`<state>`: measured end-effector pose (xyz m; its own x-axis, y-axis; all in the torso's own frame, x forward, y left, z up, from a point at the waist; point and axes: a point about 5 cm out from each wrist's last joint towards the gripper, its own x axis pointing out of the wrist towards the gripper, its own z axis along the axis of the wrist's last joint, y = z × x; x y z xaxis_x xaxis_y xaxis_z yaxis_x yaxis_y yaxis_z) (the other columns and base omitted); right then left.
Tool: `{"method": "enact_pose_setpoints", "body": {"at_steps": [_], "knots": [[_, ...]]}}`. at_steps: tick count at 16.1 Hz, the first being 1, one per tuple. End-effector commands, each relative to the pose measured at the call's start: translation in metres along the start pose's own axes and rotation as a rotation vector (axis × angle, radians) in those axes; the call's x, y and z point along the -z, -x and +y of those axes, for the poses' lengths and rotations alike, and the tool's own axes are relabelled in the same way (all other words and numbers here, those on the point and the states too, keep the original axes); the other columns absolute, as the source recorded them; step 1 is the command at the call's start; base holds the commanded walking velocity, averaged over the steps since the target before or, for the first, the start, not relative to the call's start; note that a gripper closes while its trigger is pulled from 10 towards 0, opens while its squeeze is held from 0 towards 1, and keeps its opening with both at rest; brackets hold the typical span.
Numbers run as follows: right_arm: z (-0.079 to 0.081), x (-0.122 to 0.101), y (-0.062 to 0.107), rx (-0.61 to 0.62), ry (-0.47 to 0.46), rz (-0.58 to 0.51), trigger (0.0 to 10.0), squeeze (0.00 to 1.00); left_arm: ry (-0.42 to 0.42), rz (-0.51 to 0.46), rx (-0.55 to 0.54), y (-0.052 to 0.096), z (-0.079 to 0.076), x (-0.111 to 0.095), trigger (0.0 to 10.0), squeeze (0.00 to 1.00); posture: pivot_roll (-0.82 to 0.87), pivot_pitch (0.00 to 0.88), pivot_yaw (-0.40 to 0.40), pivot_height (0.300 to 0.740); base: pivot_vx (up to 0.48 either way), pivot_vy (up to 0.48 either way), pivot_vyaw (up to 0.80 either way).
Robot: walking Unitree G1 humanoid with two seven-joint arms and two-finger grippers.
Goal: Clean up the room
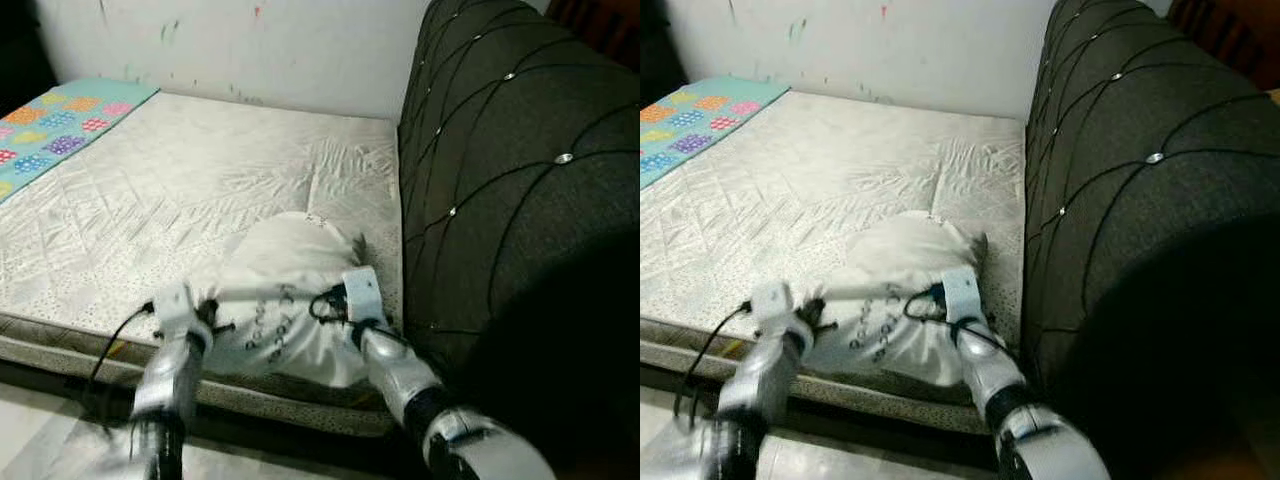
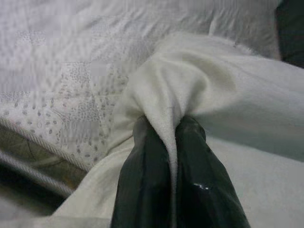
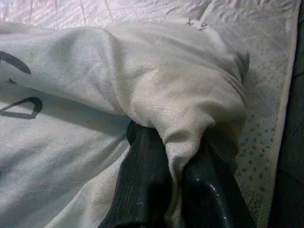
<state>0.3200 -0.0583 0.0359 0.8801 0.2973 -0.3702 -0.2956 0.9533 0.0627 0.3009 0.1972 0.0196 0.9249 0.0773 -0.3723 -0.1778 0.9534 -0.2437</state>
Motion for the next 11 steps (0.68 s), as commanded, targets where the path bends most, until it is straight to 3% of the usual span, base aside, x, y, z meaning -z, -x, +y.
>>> {"method": "enact_pose_setpoints", "body": {"at_steps": [1, 5, 8, 10, 11], "knots": [[-0.017, -0.037, 0.0, 0.046, -0.009, -0.18, 10.0, 0.0, -0.038, -0.168, 0.024, 0.004, -0.001, -0.03, 10.0, 0.0, -0.08, 0.0, -0.037, 0.74, 0.0, 0.0, 0.0], [-0.028, -0.038, 0.024, 0.004, 0.054, -0.26, 10.0, 0.0, -0.1, -0.238, 0.053, 0.047, -0.001, -0.023, 10.0, 0.0, -0.08, 0.0, -0.045, 0.74, 0.0, 0.0, 0.0], [-0.032, -0.027, 0.036, -0.018, 0.104, -0.204, 10.0, 0.0, -0.11, -0.224, 0.05, 0.064, -0.005, -0.023, 10.0, 0.0, -0.08, 0.0, -0.045, 0.74, 0.0, 0.0, 0.0], [-0.031, -0.01, 0.039, -0.064, 0.162, -0.062, 10.0, 0.0, -0.171, -0.047, 0.013, 0.068, -0.003, -0.005, 10.0, 0.0, -0.09, 0.0, -0.039, 0.74, 0.0, 0.0, 0.0], [-0.028, -0.007, 0.039, -0.1, 0.144, -0.036, 10.0, 0.0, -0.21, 0.035, 0.039, 0.069, -0.004, 0.003, 10.0, 0.0, -0.09, 0.0, -0.032, 0.74, 0.0, 0.0, 0.0]]}}
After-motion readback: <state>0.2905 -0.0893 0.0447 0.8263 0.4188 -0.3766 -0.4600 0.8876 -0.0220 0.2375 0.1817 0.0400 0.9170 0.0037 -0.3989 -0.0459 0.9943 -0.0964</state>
